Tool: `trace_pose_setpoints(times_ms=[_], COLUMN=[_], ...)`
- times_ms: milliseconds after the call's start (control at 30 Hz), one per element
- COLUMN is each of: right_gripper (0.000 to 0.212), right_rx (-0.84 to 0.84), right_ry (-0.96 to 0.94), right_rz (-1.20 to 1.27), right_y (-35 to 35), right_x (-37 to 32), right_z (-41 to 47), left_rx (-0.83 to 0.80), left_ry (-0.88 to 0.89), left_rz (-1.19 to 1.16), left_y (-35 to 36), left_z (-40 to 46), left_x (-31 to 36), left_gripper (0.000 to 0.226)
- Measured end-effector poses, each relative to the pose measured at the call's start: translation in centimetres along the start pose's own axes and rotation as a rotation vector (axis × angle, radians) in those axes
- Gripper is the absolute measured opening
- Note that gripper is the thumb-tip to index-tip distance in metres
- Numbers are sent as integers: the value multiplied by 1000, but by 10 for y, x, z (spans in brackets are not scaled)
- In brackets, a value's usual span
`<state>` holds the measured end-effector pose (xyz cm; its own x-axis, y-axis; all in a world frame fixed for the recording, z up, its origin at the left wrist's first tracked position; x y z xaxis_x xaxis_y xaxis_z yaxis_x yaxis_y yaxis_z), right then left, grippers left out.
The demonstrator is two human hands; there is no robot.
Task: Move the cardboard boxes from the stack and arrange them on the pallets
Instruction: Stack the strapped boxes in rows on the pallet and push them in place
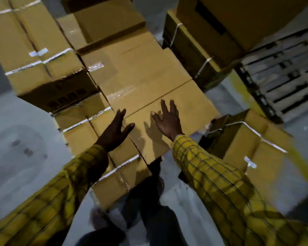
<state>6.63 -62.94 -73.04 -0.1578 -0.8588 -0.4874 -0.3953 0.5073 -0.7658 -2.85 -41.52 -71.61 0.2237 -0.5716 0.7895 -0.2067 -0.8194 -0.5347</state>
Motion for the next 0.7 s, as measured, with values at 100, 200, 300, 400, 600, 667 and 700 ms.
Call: trace_pose_setpoints(times_ms=[100, 200, 300, 400, 600, 667, 700], right_gripper=[77, 77, 76, 75, 73, 73, 73], right_rx=[16, 59, 90, 205, 263, 266, 273], right_ry=[65, 120, 202, 249, 426, 481, 482], right_rz=[43, 113, 177, 220, 217, 223, 215], right_y=[-30, -59, -83, -101, -116, -116, -118], right_x=[56, 108, 165, 229, 391, 445, 468], right_z=[-25, -51, -81, -107, -145, -145, -142], left_rx=[-38, -103, -164, -185, -259, -280, -279], left_ry=[45, 99, 128, 164, 114, 149, 179], left_rz=[-37, -28, 4, 1, 82, 183, 201], left_y=[45, 86, 129, 178, 302, 347, 370], left_z=[-8, -14, -18, -23, -20, -4, 1], left_x=[52, 97, 133, 154, 165, 175, 187], left_gripper=[84, 85, 81, 85, 89, 83, 75])
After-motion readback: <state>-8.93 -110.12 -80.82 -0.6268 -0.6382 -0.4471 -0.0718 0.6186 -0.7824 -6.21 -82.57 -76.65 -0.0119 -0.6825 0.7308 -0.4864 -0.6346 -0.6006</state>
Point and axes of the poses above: each hand's wrist, its own z-axis towards the middle knuckle, its own y-axis out of the palm, x = y × z, the point moved 8 cm from there along z, towards the middle knuckle, and after that the axes turned 8 degrees about y, right-handed, at the moved point
